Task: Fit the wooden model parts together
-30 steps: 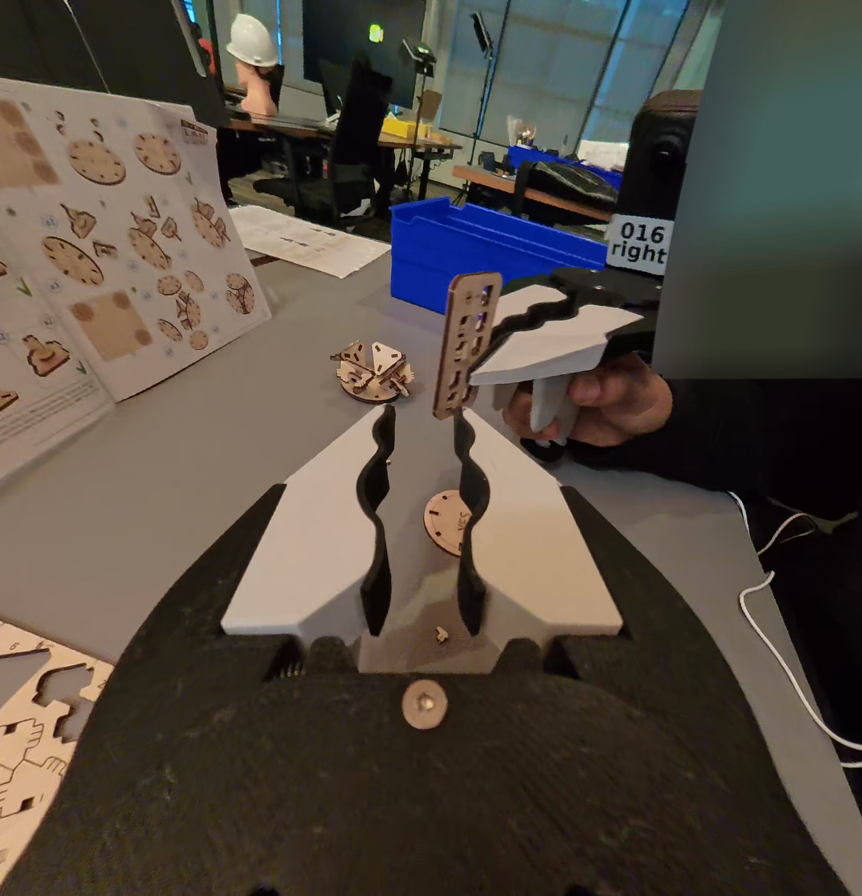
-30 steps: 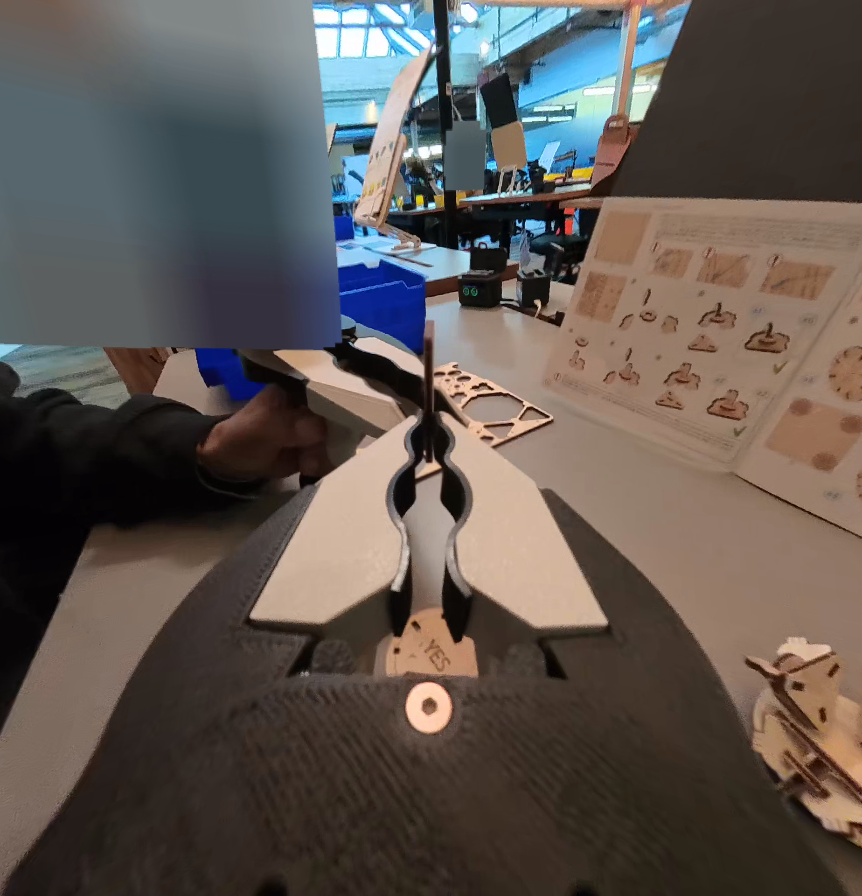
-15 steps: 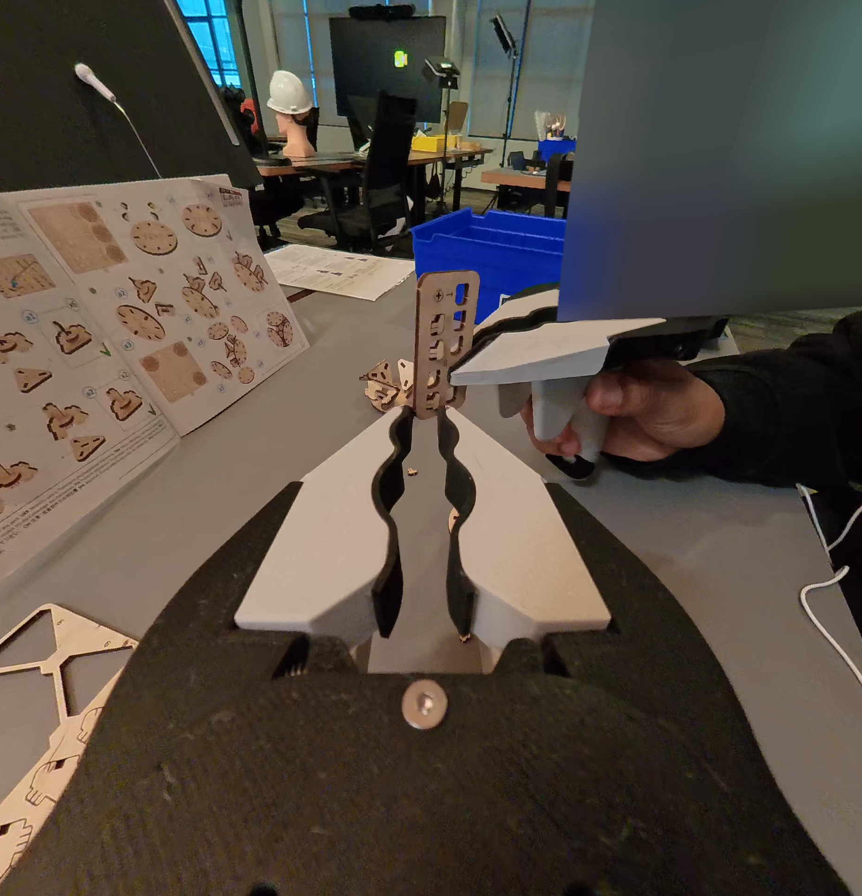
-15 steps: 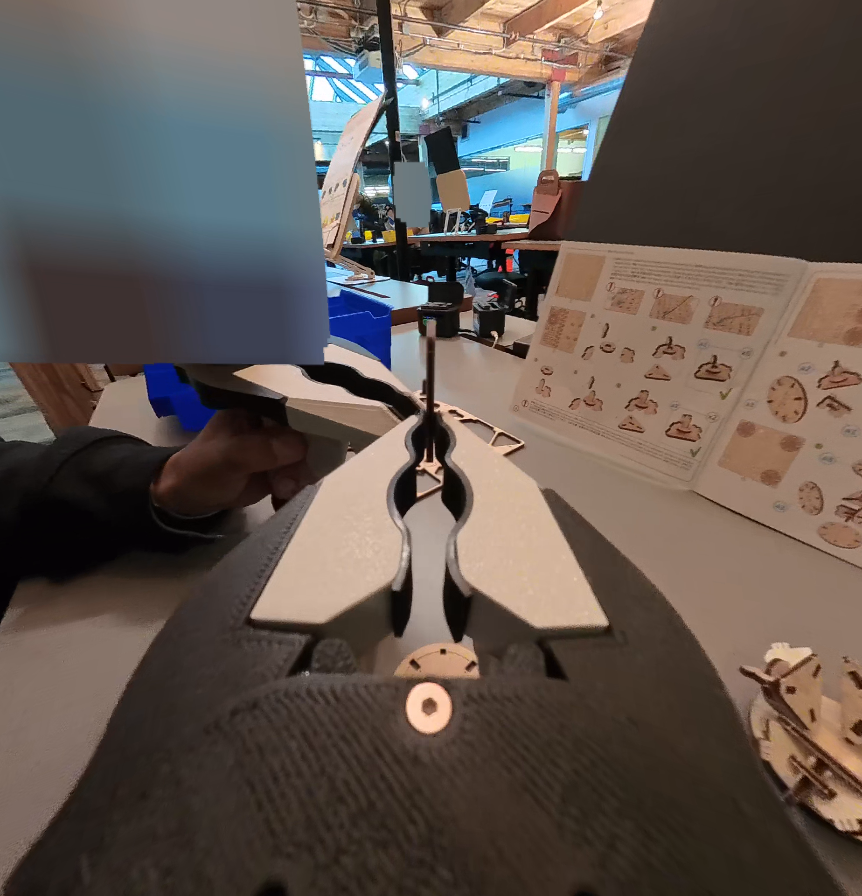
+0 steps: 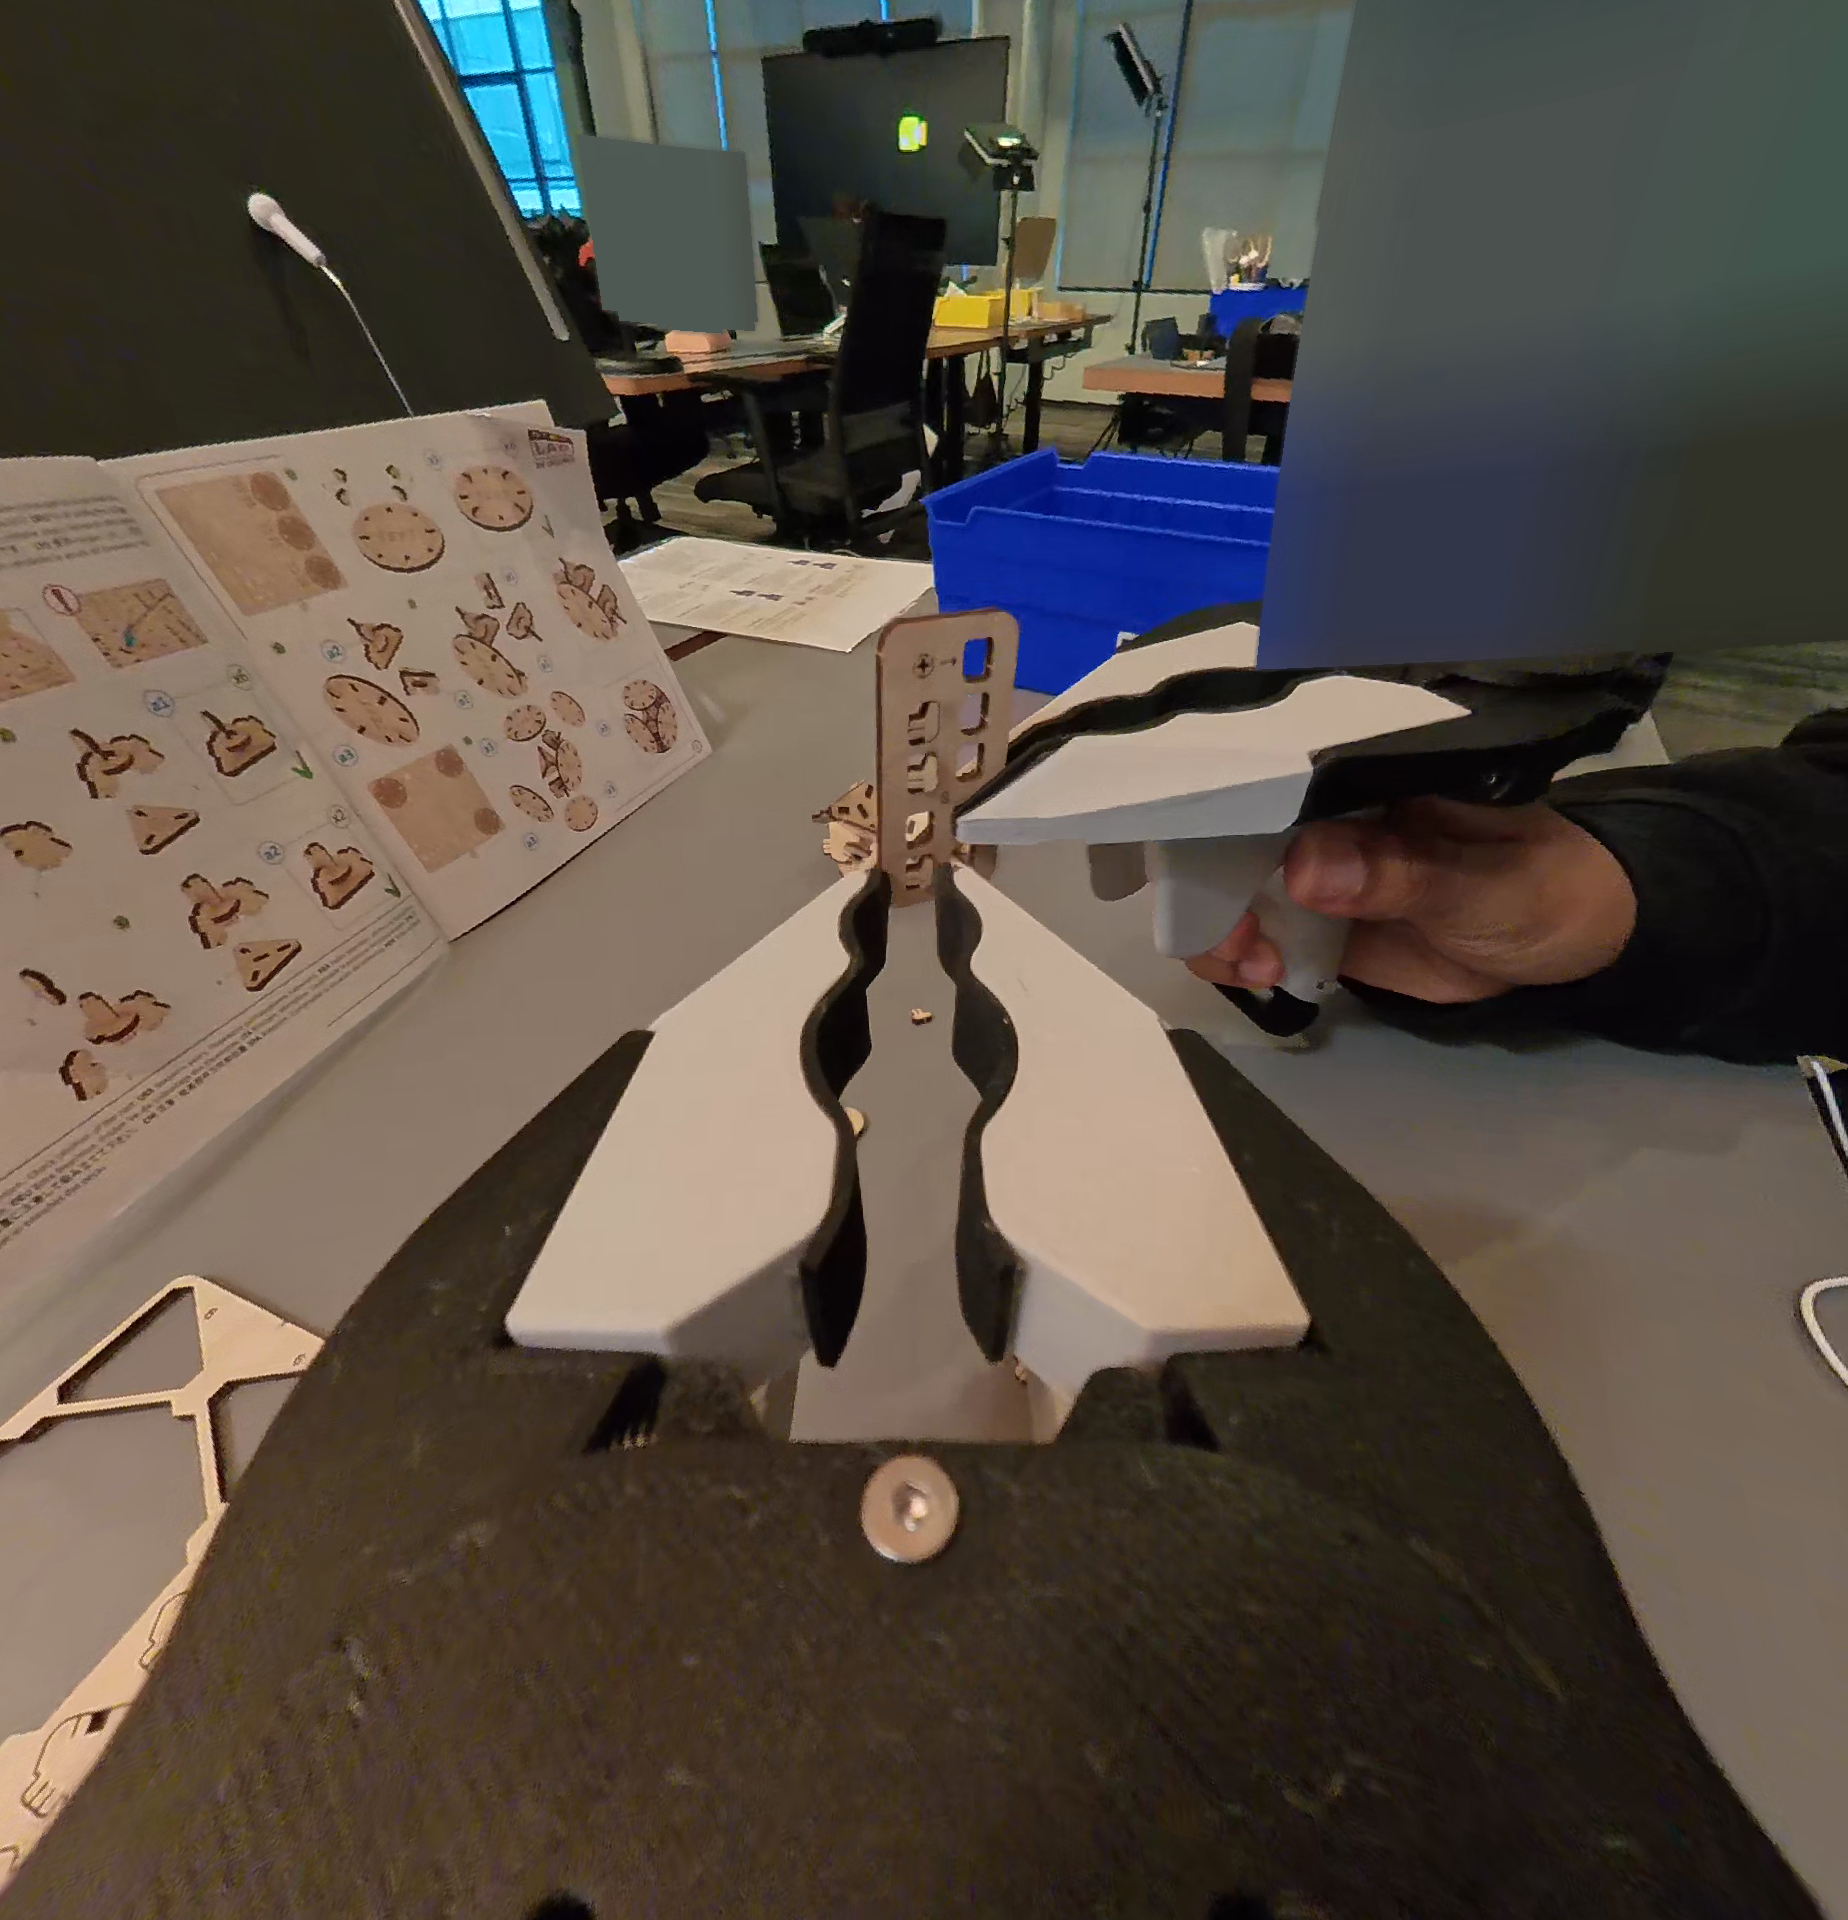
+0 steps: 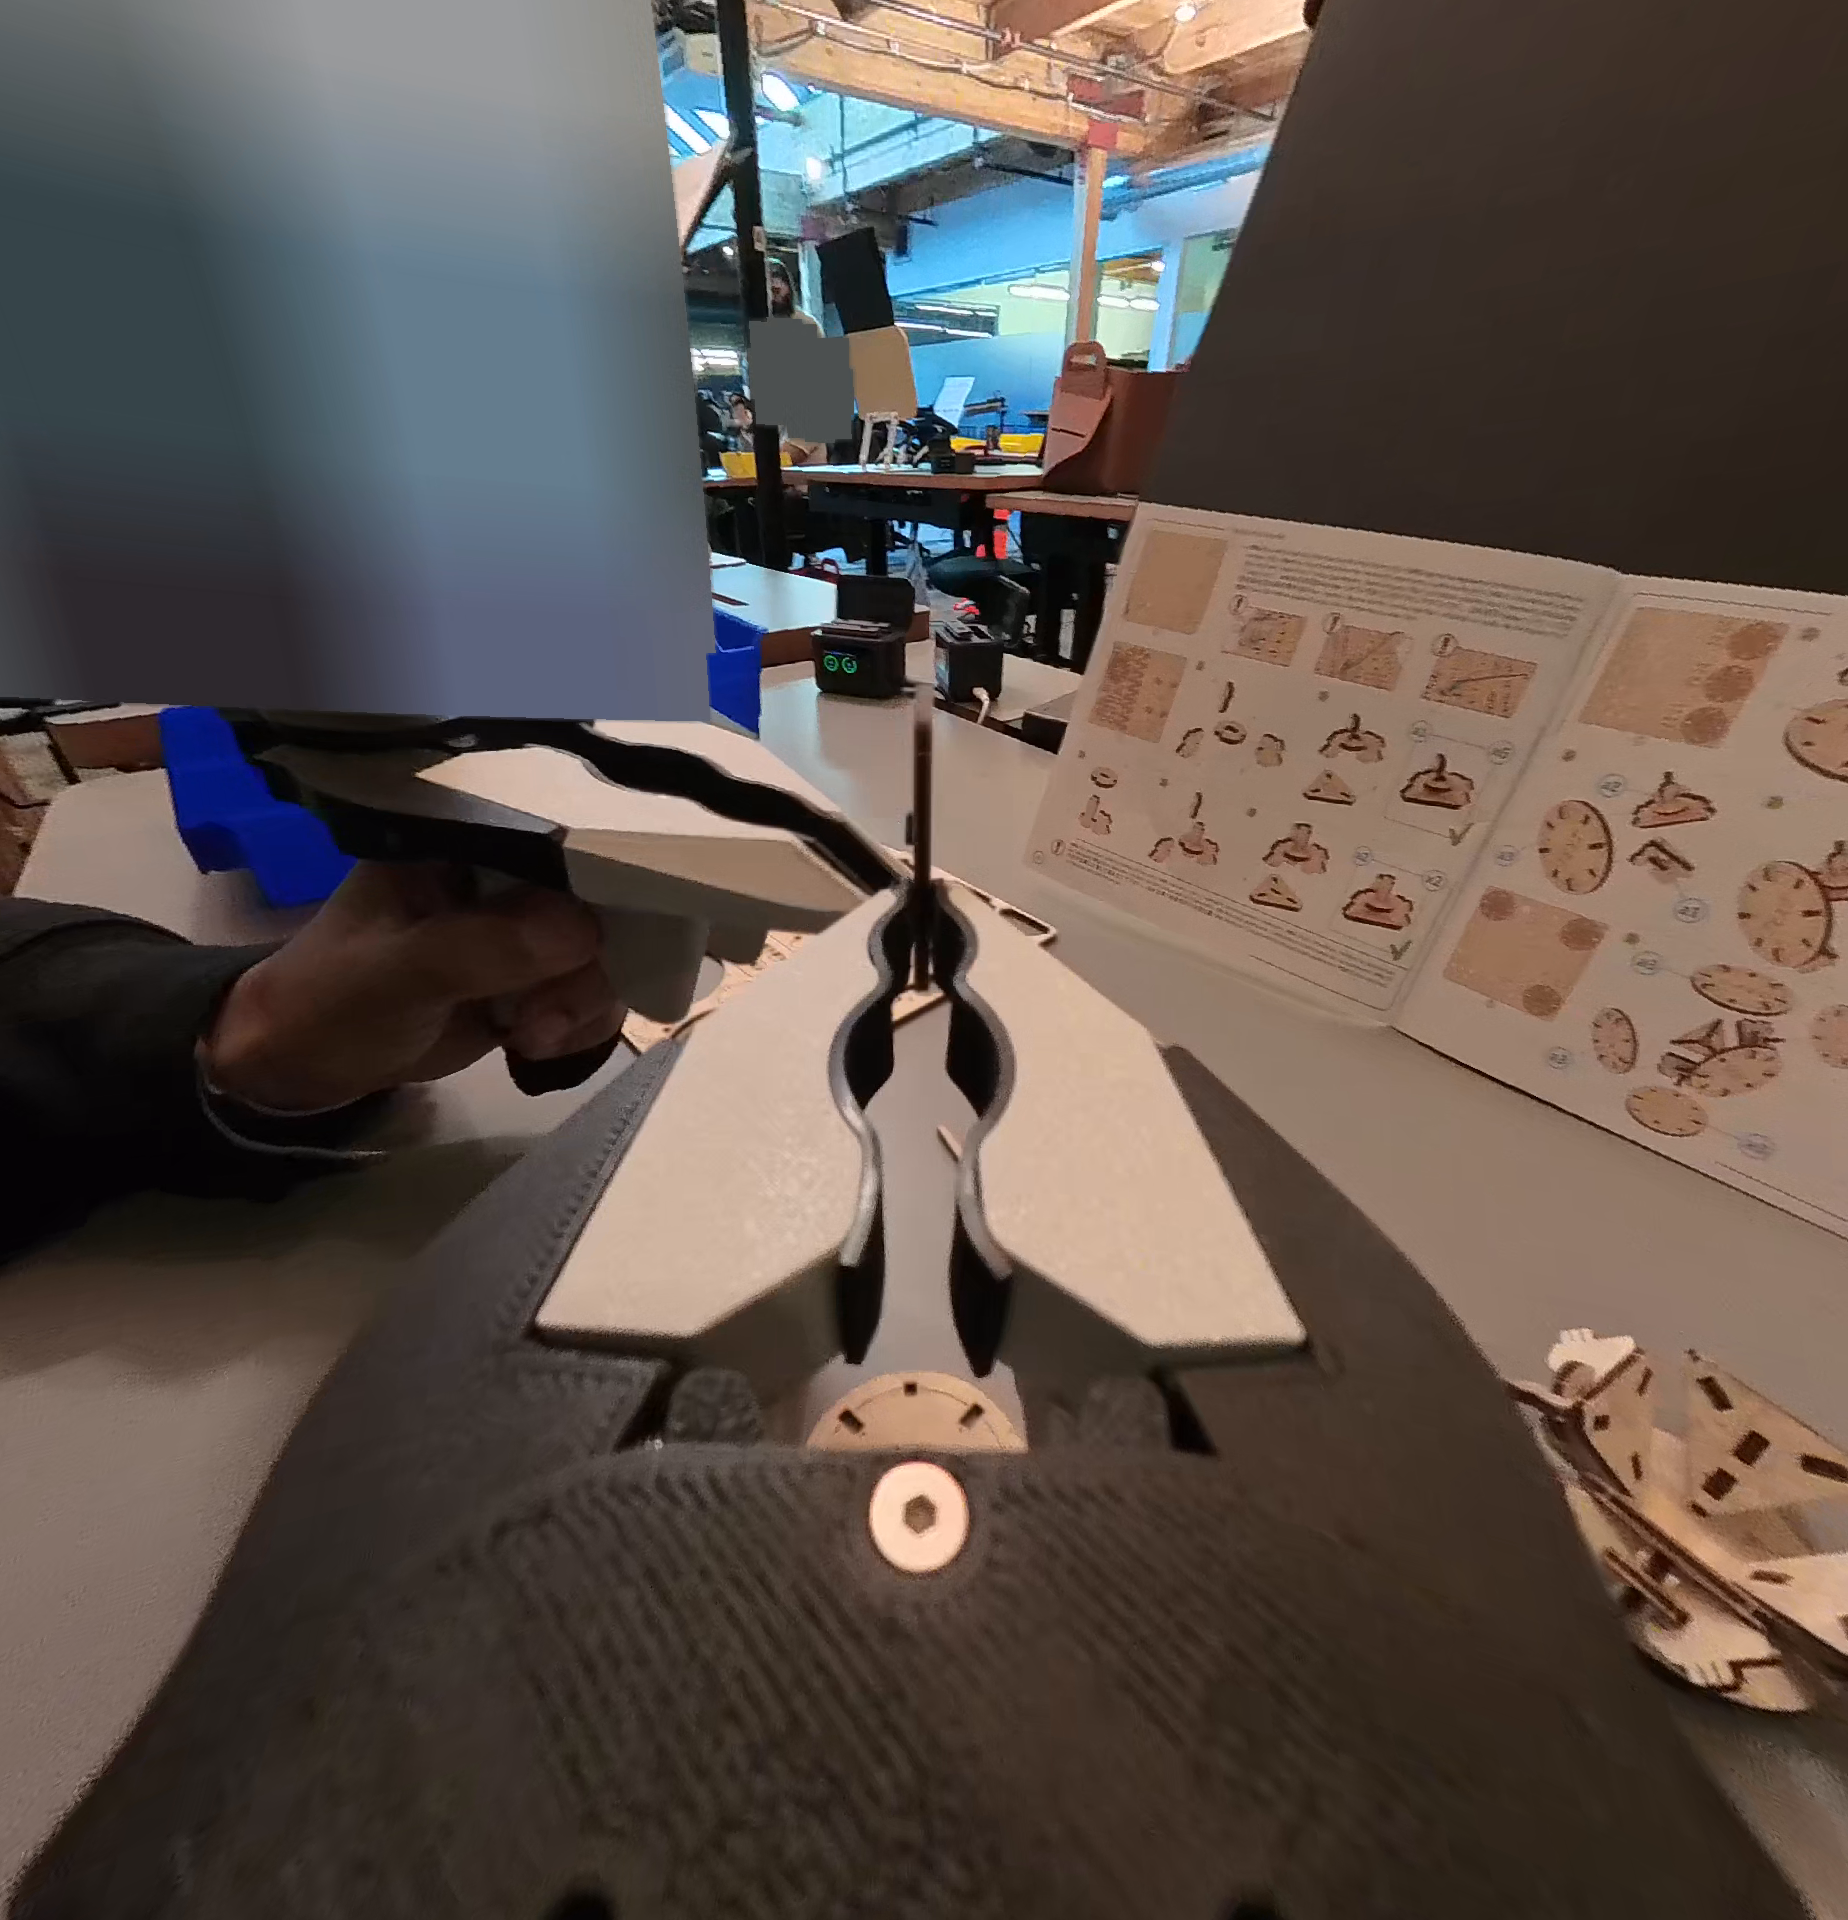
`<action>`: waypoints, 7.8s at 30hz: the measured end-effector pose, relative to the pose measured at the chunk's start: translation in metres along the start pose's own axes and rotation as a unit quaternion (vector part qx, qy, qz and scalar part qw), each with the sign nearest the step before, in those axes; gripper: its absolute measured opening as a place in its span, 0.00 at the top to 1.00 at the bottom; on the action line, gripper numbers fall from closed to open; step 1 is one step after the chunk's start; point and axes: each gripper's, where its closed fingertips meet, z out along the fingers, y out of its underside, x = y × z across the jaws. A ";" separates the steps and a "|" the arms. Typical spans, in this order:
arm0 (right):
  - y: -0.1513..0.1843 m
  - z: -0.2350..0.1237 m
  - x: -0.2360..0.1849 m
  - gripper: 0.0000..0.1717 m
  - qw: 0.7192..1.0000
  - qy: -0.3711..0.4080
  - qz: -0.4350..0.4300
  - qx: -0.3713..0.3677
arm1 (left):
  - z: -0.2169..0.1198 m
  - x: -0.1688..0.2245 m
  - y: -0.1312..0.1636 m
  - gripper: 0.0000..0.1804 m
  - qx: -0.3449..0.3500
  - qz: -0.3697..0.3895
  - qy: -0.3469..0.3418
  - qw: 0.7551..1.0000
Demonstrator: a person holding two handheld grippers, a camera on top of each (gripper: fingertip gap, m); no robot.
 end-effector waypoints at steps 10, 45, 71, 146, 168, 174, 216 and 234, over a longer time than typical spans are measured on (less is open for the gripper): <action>-0.001 0.001 -0.002 1.00 1.000 0.009 -0.008 0.000 | 0.002 -0.003 0.003 0.93 -0.002 -0.013 -0.003 1.000; 0.002 0.000 0.005 1.00 1.000 -0.004 0.022 -0.010 | 0.000 -0.006 0.004 1.00 -0.033 -0.049 0.012 0.998; 0.006 0.001 -0.003 1.00 1.000 -0.013 0.020 -0.013 | 0.001 -0.002 0.002 0.95 -0.009 -0.052 0.020 0.998; 0.022 -0.013 0.003 1.00 0.813 0.031 -0.578 -0.056 | -0.003 0.006 0.005 0.91 0.007 -0.402 0.250 0.881; 0.054 -0.012 0.029 0.79 0.889 0.007 -0.439 -0.132 | -0.002 -0.014 0.015 1.00 0.018 -0.486 0.231 0.843; 0.036 -0.012 0.020 0.79 0.989 -0.068 -0.114 -0.070 | 0.003 -0.003 0.021 1.00 -0.004 -0.467 0.235 0.852; 0.039 -0.020 -0.001 0.99 0.947 -0.229 0.197 -0.106 | 0.013 0.026 0.029 0.96 -0.066 -0.269 0.191 0.942; 0.031 -0.016 0.005 0.95 0.955 -0.201 0.206 -0.067 | 0.013 0.025 0.023 0.99 -0.068 -0.146 0.089 0.983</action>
